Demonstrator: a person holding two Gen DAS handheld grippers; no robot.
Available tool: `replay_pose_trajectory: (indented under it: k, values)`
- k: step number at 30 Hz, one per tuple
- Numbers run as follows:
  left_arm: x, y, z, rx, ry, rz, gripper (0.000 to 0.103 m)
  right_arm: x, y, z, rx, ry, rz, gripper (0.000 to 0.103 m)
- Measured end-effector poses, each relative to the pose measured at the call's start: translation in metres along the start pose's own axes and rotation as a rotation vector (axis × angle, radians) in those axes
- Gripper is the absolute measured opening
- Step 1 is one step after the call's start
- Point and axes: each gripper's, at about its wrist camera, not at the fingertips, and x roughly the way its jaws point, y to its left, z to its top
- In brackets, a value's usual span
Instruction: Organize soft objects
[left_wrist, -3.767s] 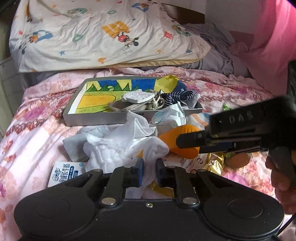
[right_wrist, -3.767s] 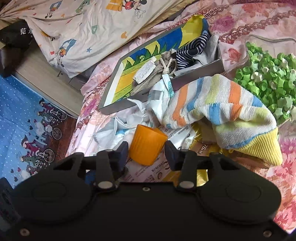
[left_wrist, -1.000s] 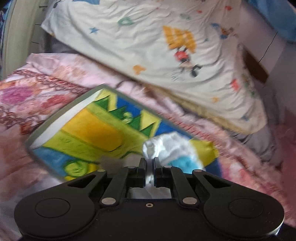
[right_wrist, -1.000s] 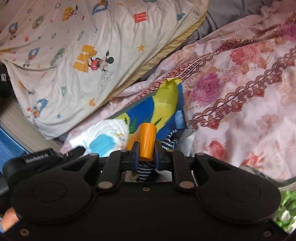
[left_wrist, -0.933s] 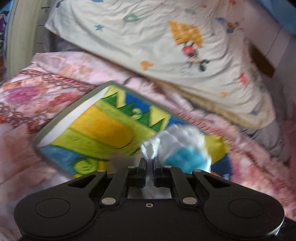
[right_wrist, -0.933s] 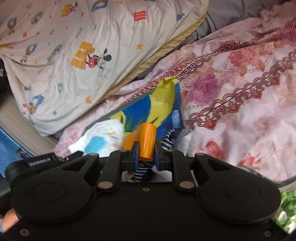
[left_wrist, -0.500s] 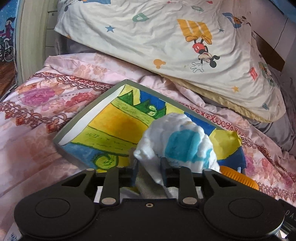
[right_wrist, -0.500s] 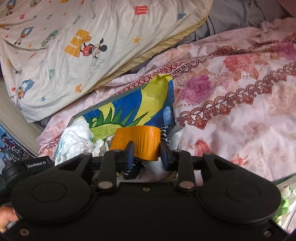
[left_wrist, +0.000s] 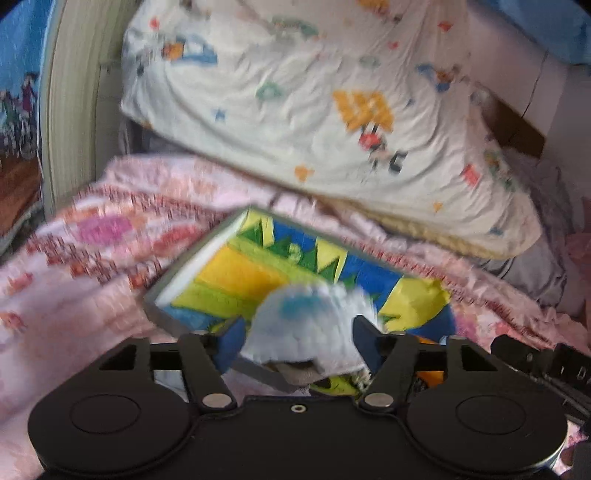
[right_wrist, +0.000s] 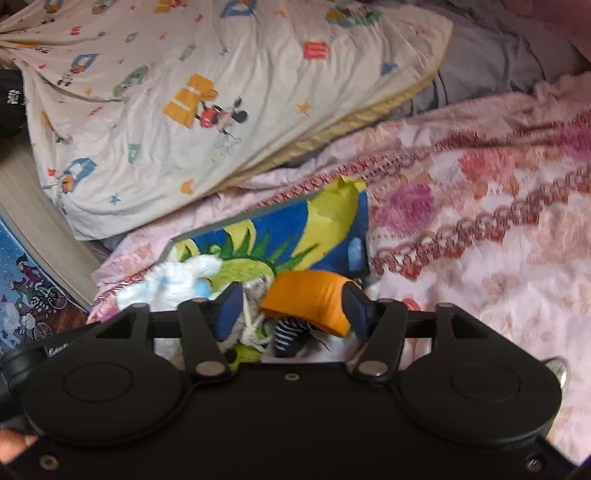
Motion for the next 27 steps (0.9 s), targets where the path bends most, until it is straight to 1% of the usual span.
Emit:
replay_pose_trajectory:
  k: [1, 2, 4, 7, 9, 11, 14, 15, 16, 21, 27]
  values:
    - [-0.008, 0.000, 0.001, 0.001, -0.020, -0.002, 0.076, -0.007, 0.004, 0.003, -0.013, -0.012, 0.002, 0.063]
    - [-0.018, 0.000, 0.003, 0.000, -0.041, -0.005, 0.079, -0.016, 0.008, 0.006, -0.024, -0.027, 0.003, 0.065]
    - [-0.037, 0.000, 0.006, -0.010, -0.077, -0.014, 0.082, -0.032, 0.014, 0.012, -0.041, -0.049, 0.008, 0.075]
    - [-0.065, 0.000, 0.009, -0.017, -0.121, -0.028, 0.086, -0.061, 0.022, 0.017, -0.077, -0.091, 0.022, 0.082]
    - [-0.086, 0.000, 0.010, -0.015, -0.149, -0.043, 0.091, -0.079, 0.026, 0.019, -0.101, -0.120, 0.021, 0.089]
    - [-0.109, -0.002, 0.007, -0.006, -0.189, -0.054, 0.099, -0.099, 0.030, 0.019, -0.116, -0.146, 0.028, 0.092]
    - [-0.143, -0.005, 0.001, 0.012, -0.236, -0.069, 0.102, -0.131, 0.034, 0.018, -0.134, -0.184, 0.042, 0.097]
    - [-0.153, -0.006, -0.002, 0.017, -0.247, -0.074, 0.102, -0.141, 0.036, 0.016, -0.143, -0.196, 0.044, 0.100]
    - [-0.163, -0.006, -0.006, 0.022, -0.258, -0.078, 0.102, -0.152, 0.039, 0.014, -0.157, -0.210, 0.046, 0.102]
    - [-0.205, -0.005, -0.024, 0.043, -0.308, -0.098, 0.102, -0.202, 0.051, -0.002, -0.216, -0.267, 0.057, 0.102]
    - [-0.247, 0.004, -0.050, 0.067, -0.357, -0.093, 0.102, -0.256, 0.059, -0.025, -0.254, -0.333, 0.061, 0.102]
